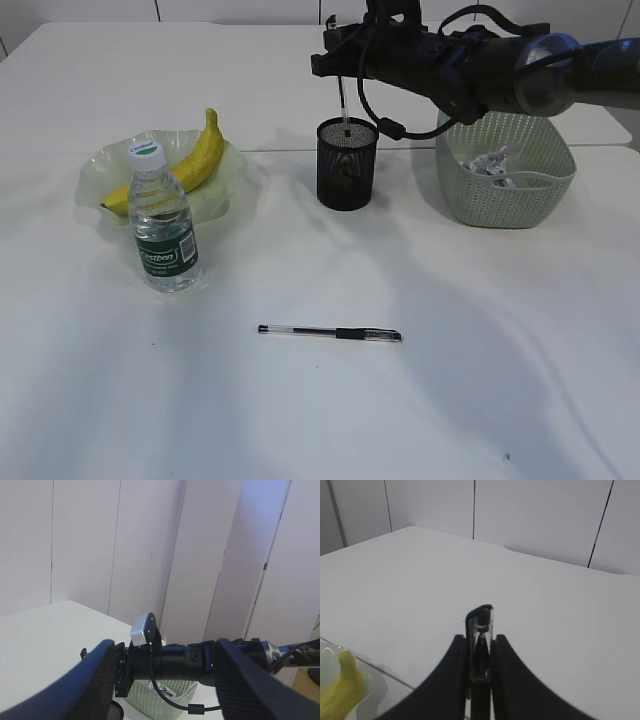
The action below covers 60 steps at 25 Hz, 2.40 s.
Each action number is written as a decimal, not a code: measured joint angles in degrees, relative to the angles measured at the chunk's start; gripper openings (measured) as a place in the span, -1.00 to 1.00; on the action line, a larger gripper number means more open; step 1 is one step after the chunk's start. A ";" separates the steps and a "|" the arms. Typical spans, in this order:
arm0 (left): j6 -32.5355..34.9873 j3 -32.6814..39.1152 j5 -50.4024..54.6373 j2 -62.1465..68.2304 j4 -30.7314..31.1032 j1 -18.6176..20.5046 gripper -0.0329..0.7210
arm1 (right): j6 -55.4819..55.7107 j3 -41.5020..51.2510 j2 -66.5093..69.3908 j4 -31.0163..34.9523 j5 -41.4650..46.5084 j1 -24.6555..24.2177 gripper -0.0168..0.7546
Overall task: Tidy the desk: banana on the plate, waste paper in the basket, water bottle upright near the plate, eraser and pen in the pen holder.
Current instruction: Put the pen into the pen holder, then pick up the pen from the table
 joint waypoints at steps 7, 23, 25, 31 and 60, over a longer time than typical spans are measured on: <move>0.00 0.00 0.00 0.00 0.00 0.00 0.23 | 0.00 0.00 0.00 0.00 0.00 0.00 -0.68; 0.00 0.00 0.00 0.00 0.00 0.00 0.23 | 0.00 0.00 0.00 0.00 0.00 0.00 -0.56; 0.00 0.00 0.00 0.00 0.00 0.00 0.23 | 0.00 0.00 0.00 0.00 0.00 0.00 -0.54; 0.00 0.00 0.00 0.00 0.00 0.00 0.23 | 0.00 0.00 0.00 0.00 0.00 0.00 -0.49; 0.00 0.00 -7.20 0.00 -0.19 0.00 0.23 | 0.00 0.00 -12.95 -0.63 35.37 2.56 -0.46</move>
